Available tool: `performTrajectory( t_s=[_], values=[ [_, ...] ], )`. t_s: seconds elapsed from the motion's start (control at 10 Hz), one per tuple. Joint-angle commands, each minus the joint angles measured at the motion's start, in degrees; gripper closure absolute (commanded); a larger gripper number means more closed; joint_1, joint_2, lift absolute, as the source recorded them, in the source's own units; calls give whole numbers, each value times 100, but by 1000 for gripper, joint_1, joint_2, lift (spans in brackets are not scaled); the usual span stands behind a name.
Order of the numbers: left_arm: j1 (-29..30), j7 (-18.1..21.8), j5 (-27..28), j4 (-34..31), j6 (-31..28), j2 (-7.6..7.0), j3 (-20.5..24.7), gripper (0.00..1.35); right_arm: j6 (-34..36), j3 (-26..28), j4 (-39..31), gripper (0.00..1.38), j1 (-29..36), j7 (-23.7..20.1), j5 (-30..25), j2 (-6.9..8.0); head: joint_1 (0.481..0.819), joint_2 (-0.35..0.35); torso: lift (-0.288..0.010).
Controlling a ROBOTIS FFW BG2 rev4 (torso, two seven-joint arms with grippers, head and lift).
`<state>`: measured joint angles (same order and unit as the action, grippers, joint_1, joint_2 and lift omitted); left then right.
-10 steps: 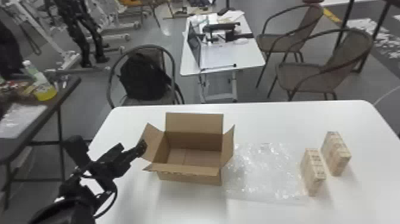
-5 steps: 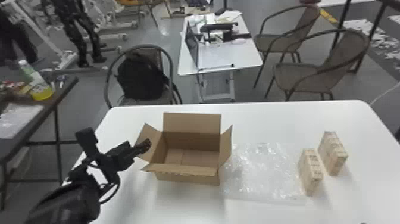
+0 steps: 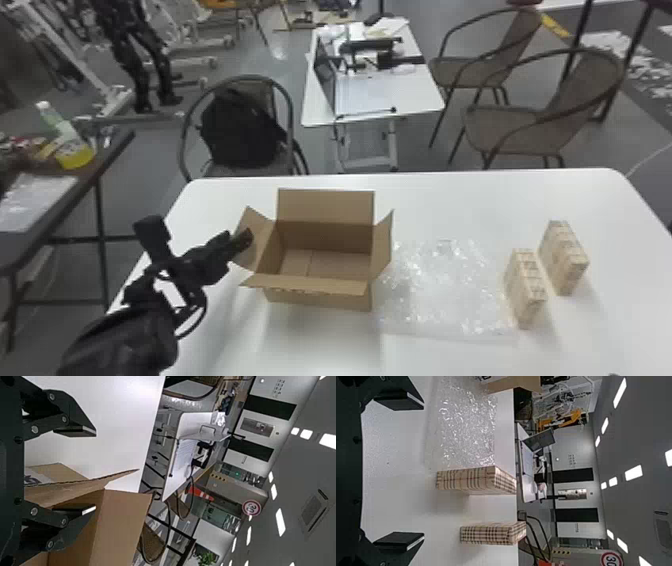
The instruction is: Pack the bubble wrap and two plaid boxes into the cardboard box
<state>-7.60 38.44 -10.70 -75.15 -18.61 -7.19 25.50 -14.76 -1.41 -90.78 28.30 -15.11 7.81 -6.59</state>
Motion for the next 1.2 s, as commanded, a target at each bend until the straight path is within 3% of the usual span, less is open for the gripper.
performTrajectory(
  t_s=[0.0, 0.3, 0.5, 0.9, 1.1],
  values=[
    [4, -4, 59, 9, 86, 24, 16, 1171, 0, 0, -1, 137, 0, 0, 2, 0, 695, 202, -50],
    [4, -4, 85, 9, 138, 33, -72, 1216, 88, 0, -150, 137, 0, 9, 28, 9, 695, 200, -50],
    [22, -4, 85, 9, 191, 51, -98, 1216, 1178, -44, -1003, 137, 18, 0, -306, 62, 695, 197, -50],
    [48, -4, 120, -26, 297, 130, -98, 1216, 3630, -536, -2295, 134, -536, 0, -412, -220, 695, 223, -50],
    [48, -12, 173, -35, 358, 156, -98, 1216, 5396, -817, -2488, 137, -1389, 9, -447, -70, 695, 244, -50]
  ],
)
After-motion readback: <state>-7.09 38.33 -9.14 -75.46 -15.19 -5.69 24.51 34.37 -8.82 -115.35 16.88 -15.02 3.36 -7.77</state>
